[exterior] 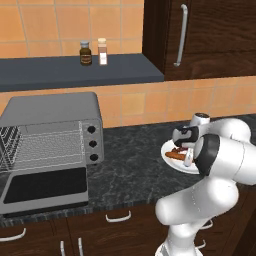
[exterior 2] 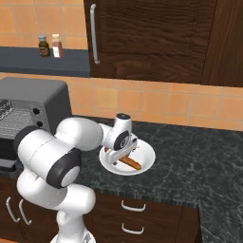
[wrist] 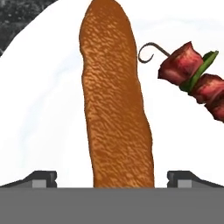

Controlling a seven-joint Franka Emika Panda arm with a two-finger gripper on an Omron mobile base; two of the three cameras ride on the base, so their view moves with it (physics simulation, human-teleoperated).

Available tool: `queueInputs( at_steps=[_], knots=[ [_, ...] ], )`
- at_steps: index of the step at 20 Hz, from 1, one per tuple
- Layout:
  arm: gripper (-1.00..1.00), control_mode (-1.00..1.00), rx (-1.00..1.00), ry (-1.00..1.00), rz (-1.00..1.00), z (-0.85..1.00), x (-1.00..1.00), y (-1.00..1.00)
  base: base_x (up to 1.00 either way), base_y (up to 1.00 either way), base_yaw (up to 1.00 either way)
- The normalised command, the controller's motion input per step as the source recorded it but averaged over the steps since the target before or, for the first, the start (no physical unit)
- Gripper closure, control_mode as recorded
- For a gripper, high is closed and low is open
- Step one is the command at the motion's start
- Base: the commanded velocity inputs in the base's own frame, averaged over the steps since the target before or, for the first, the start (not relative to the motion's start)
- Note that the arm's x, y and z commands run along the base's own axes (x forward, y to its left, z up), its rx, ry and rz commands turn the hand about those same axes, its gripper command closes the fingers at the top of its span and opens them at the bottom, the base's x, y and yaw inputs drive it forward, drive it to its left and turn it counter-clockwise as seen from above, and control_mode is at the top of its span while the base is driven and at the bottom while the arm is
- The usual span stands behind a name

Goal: Pick up the kebab skewer and baguette bread, and place them inside the toaster oven. Close the toaster oven door and start by setting the timer.

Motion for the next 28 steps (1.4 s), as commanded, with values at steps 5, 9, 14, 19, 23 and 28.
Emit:
queueInputs(
  at_steps=[5,9,14,19,23,28],
  knots=[
    [1.00,-1.00,0.00,0.00,0.00,-0.03,-0.03,-0.01,0.00,0.00,0.00],
    [1.00,-1.00,0.00,0.00,-0.02,0.56,-0.41,-0.02,0.00,0.00,0.00],
    [1.00,-1.00,-0.01,-0.01,0.03,0.98,-0.68,0.39,0.00,0.00,0.00],
    [1.00,-1.00,-0.02,-0.13,0.08,0.81,-0.65,0.73,0.00,0.00,0.00],
    [1.00,-1.00,-0.10,-0.39,0.08,0.59,-0.51,0.89,0.00,0.00,0.00],
    [1.00,-1.00,-0.02,-0.32,0.23,0.12,-0.39,1.00,0.00,0.00,0.00]
  ],
)
